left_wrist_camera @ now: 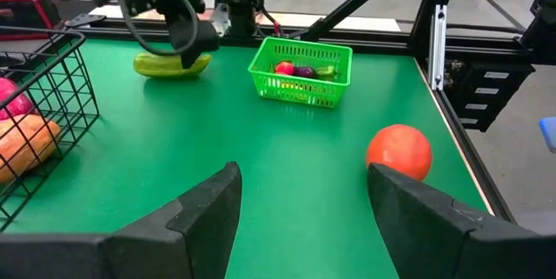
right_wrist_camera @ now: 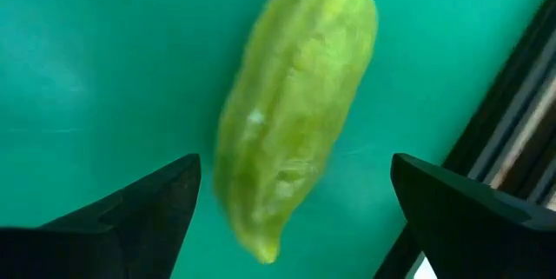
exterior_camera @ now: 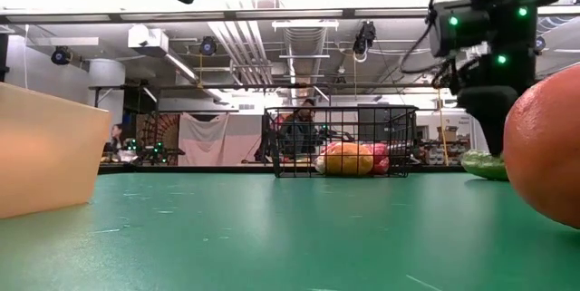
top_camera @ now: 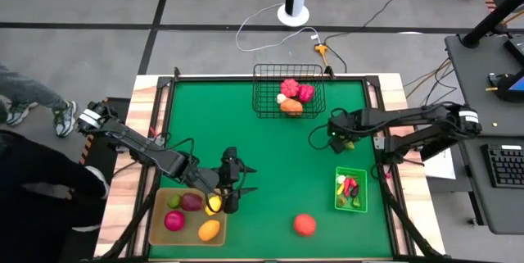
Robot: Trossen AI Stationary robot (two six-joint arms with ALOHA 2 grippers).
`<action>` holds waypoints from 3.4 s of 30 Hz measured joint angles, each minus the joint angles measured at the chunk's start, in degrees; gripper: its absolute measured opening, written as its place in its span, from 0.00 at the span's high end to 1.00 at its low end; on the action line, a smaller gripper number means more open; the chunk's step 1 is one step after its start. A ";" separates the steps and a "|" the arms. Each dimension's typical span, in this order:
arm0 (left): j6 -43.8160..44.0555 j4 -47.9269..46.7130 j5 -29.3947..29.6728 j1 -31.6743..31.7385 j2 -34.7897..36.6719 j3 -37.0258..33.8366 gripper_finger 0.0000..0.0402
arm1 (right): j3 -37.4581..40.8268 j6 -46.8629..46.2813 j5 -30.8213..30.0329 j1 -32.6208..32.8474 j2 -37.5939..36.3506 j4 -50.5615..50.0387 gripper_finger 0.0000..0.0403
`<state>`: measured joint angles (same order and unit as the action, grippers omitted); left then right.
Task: Sort produce into baskets
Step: Put the green bitter gourd into the black basket
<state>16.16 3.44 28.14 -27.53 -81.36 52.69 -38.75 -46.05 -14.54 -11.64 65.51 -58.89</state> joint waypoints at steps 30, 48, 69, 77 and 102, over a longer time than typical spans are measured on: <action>-0.61 0.91 0.02 0.00 -0.75 0.00 0.42 | 6.87 1.78 -0.02 0.00 0.02 10.64 0.63; -9.91 13.30 0.06 2.21 -7.82 -0.04 0.42 | -1.03 7.67 5.57 12.99 -7.74 21.85 0.60; -12.76 26.82 3.91 7.73 -14.08 -0.04 0.24 | -1.06 29.58 -2.13 29.30 1.70 58.80 0.60; -18.37 37.24 -0.24 8.33 -16.37 -0.02 0.23 | -1.06 35.30 -2.06 29.55 3.99 64.56 0.60; -18.94 37.66 -0.08 9.45 -16.41 0.00 0.66 | -1.06 31.59 -2.06 29.35 1.64 62.69 0.41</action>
<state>-2.77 41.10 28.06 -18.09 -97.77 52.69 -39.81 -14.46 -16.60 17.72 67.15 3.80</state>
